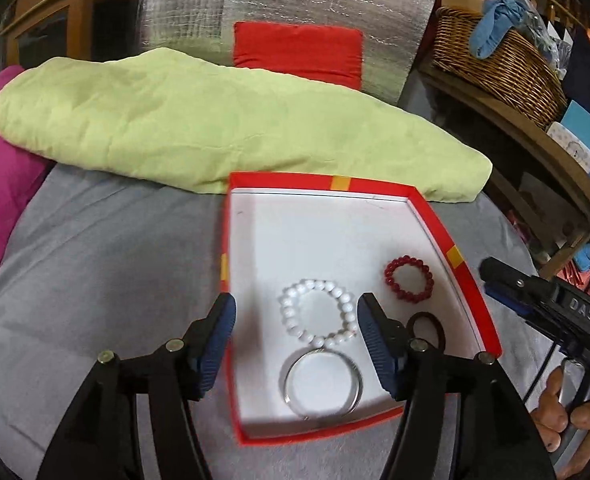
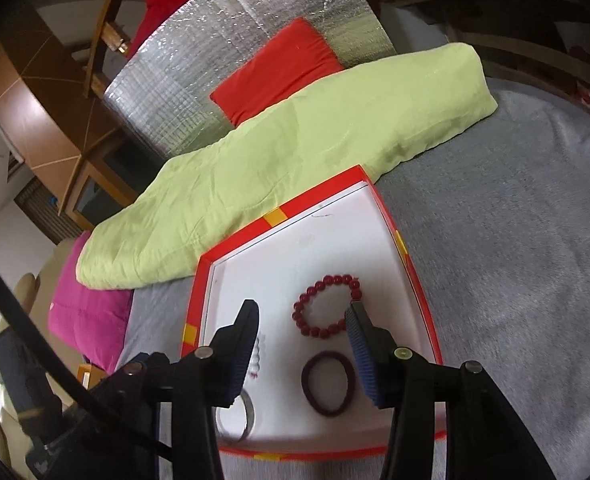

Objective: Organize jewelry
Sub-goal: 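Move both open tools back toward the remaining bracelets beside the box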

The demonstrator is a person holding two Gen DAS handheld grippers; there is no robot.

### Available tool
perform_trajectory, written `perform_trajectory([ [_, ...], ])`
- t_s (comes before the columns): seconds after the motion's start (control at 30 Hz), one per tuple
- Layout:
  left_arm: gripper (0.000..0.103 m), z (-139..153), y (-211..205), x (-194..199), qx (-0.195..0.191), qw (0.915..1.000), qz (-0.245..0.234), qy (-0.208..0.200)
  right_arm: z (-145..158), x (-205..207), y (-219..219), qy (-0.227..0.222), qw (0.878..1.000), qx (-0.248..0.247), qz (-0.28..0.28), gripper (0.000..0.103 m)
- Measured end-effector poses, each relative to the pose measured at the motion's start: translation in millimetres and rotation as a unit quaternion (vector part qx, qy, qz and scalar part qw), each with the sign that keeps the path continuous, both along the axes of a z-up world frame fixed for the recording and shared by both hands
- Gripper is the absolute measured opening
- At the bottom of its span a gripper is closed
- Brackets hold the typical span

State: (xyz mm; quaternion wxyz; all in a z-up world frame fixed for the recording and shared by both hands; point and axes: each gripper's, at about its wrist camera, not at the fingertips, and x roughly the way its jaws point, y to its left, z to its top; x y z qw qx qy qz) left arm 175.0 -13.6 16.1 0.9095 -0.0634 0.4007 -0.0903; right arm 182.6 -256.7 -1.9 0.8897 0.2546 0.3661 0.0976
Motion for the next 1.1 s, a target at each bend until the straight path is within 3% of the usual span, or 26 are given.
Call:
perform_trajectory([
  [0.43, 0.064, -2, 25, -57, 0.055, 0.9984, -0.003, 0.01, -9, -57, 15, 0.029, 0.997, -0.033, 0.065, 0.049],
  [0.9, 0.064, -30, 39, -140, 0.035, 0.9978, -0.021, 0.053, -45, -126, 55, 0.092, 0.983, -0.021, 0.159, 0.049],
  [1.1, 0.064, -37, 32, -158, 0.031, 0.9966, -0.049, 0.059, -53, -131, 76, 0.1, 0.977, -0.052, 0.181, 0.036],
])
